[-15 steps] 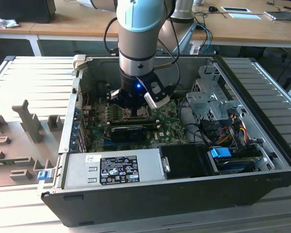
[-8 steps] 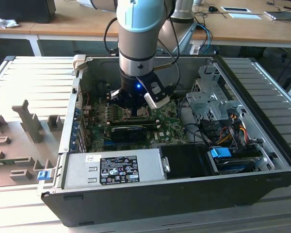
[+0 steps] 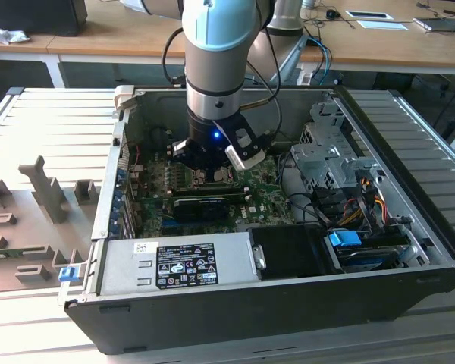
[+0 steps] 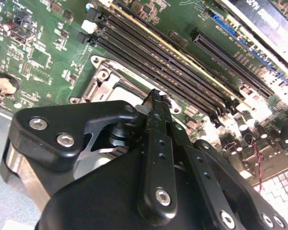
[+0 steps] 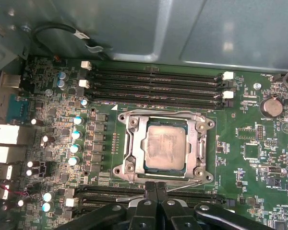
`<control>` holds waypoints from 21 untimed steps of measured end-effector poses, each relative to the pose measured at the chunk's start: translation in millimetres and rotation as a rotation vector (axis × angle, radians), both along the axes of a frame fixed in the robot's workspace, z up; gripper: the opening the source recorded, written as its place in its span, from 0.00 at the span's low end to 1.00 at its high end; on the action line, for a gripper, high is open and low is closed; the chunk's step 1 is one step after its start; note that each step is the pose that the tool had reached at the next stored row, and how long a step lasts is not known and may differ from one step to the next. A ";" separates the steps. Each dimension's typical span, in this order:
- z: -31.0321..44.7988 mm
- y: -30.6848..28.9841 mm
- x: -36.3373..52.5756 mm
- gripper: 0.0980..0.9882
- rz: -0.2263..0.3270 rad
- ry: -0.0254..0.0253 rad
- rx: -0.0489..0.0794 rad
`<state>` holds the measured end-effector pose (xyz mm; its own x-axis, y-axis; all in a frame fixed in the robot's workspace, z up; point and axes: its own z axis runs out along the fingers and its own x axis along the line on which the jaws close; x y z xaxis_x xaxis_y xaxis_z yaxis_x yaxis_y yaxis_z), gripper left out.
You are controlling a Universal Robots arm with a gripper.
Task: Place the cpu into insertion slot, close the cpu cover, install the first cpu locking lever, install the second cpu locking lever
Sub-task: 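Install the second cpu locking lever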
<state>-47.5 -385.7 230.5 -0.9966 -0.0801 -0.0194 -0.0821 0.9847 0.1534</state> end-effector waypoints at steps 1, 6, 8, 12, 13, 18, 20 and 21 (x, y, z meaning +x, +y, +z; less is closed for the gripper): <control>0.0 -0.1 0.0 0.01 0.000 0.0001 0.000; -0.3 -0.4 0.0 0.01 0.000 0.0000 0.000; -0.6 -1.0 0.0 0.01 0.000 0.0000 0.002; -0.7 -1.3 -0.7 0.01 0.000 0.0000 0.002; -0.7 -1.6 -1.1 0.01 0.000 0.0000 0.002; -0.7 -1.8 -1.7 0.01 0.000 0.0000 0.003; -0.7 -1.8 -1.7 0.01 0.000 0.0000 0.003; -0.7 -1.8 -1.8 0.01 0.000 0.0000 0.003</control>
<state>-49.3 -387.5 229.8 -0.9966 -0.0801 -0.0196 -0.0822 0.9843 0.1563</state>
